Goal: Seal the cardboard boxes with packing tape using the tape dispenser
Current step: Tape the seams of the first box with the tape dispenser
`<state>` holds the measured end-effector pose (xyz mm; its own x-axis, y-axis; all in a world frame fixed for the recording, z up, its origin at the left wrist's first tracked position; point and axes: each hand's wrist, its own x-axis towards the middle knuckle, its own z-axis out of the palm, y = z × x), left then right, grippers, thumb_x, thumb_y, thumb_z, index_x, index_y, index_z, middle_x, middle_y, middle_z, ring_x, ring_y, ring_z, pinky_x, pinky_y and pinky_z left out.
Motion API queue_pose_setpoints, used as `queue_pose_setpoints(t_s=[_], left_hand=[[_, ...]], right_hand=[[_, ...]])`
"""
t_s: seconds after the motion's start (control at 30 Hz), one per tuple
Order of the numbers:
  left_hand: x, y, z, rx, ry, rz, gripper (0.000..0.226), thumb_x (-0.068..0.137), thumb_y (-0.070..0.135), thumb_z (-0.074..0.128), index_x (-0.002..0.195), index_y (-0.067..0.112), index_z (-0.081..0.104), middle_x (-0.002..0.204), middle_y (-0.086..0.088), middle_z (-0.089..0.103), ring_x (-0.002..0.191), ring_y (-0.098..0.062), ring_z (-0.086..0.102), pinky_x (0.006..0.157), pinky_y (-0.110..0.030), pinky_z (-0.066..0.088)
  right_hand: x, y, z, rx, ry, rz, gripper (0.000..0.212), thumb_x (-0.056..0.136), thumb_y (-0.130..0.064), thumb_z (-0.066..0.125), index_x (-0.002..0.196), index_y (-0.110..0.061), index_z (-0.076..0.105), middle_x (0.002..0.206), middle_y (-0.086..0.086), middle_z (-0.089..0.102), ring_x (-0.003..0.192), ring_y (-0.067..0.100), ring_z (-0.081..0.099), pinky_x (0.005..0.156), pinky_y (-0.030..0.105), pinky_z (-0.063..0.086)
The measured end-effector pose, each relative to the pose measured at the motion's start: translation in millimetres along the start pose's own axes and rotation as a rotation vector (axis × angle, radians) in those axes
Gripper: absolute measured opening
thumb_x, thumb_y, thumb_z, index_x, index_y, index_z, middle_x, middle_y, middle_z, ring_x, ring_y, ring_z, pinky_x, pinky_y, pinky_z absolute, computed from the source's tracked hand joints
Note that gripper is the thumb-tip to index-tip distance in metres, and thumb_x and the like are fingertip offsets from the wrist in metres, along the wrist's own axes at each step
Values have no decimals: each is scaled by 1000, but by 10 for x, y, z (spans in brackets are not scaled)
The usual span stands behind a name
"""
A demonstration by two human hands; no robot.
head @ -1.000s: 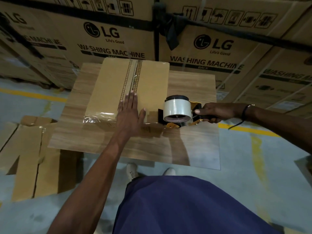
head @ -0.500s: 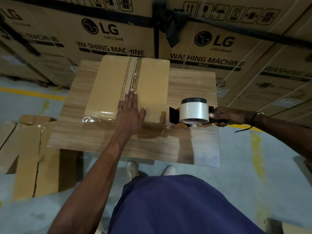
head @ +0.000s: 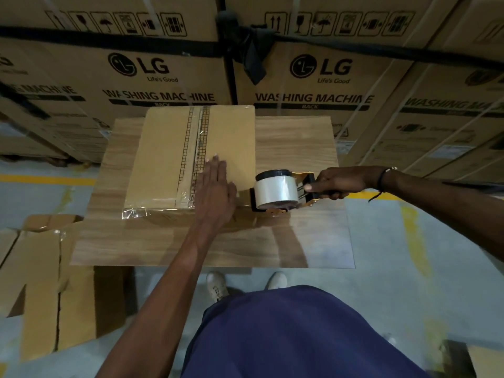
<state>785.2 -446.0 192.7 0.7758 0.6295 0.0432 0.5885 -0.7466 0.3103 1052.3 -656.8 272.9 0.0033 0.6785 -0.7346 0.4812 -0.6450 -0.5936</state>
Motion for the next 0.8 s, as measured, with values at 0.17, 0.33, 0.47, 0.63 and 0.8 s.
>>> queue_pose_setpoints(t_s=[0.17,0.33,0.47,0.63,0.8], left_hand=[[78,114,192,63,-72,8,62,110,29,34,164,11,10,173,-8,0,159,-26,-1,127,-49,14],[80,12,250,112,-84,34,94,96,38,67,164,8,9,172,-10,1,159,-27,0,128,-46,11],[64,24,243,126,-113,44,105,91,46,71,164,6,6,172,-12,-1,159,-29,-1,128,-47,10],[54,48,243,138,-87,28,92,99,41,63,164,8,6,172,-11,0,159,-27,-1,129,-46,10],[1,144,138,69,-16,8,63,107,37,19,163,7,17,172,-10,9,159,-26,6,128,-46,13]], right_hand=[[-33,-214,-77,-87,9,94,73,82,-89,48,58,-21,42,60,6,34,58,24,23,53,30,25],[20,-464,-141,-205,59,151,74,90,-83,42,46,-26,59,49,-6,43,48,17,35,53,29,31],[46,-443,-126,-262,88,150,75,88,-86,38,55,-23,59,53,-1,50,55,21,43,62,34,40],[90,-289,-39,-214,100,136,79,81,-92,43,67,-15,52,61,6,48,57,23,40,58,32,38],[155,92,-57,-324,302,169,86,84,-92,34,58,-12,50,53,8,55,49,23,50,58,32,41]])
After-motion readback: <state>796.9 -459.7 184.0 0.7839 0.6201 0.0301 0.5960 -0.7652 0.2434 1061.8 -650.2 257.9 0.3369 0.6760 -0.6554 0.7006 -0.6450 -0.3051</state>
